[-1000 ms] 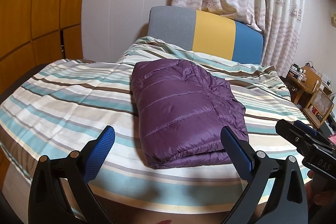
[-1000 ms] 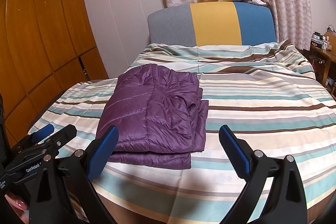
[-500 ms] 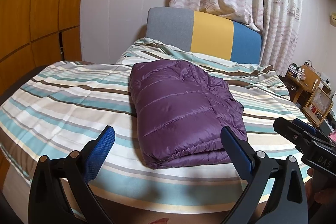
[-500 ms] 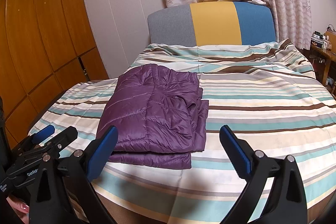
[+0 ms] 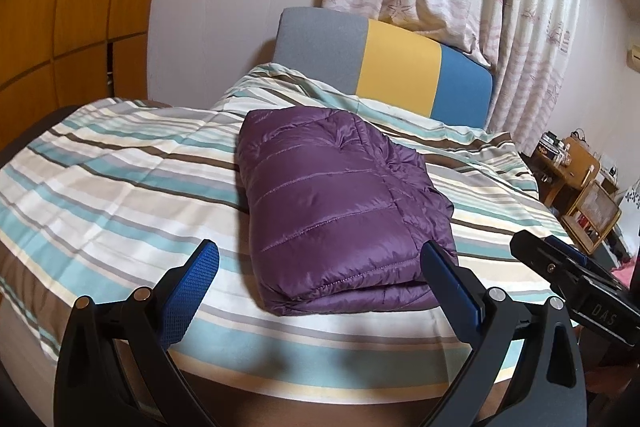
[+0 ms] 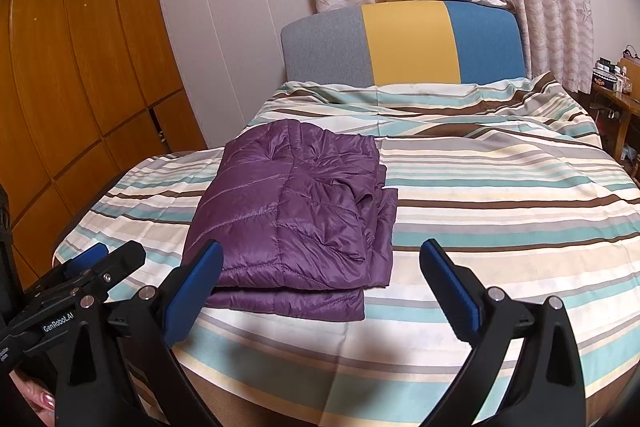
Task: Fold large clothes
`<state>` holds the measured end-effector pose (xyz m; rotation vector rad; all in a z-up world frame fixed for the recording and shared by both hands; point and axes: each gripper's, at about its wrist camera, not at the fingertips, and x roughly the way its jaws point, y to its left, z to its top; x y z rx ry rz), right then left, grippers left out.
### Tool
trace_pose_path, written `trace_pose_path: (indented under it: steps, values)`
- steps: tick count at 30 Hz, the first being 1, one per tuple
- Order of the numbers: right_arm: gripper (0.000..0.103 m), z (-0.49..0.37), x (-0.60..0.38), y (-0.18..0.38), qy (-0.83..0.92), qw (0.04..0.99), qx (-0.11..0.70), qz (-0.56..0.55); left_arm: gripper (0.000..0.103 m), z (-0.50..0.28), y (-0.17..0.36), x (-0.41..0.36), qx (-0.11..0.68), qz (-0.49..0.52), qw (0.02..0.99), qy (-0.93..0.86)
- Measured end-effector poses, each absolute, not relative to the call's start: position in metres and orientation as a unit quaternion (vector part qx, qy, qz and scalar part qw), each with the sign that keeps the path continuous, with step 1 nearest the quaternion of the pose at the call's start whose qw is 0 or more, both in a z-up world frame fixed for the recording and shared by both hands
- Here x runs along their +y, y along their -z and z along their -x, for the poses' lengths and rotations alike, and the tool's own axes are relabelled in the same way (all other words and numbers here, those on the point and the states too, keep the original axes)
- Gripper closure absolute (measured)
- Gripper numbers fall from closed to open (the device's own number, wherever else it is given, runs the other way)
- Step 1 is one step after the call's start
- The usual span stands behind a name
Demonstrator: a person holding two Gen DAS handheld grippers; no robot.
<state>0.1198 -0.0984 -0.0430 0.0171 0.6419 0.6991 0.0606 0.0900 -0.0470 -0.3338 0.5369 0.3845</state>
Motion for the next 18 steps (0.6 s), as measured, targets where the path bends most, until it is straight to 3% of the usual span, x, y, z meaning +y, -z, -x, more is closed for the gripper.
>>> trace_pose_path:
  steps: [18]
  values:
    - [0.004,-0.136,-0.09,0.059,-0.332,0.882,0.334,-0.01,0.003,-0.072,0.073,0.117,0.3,0.218,0.906,-0.206]
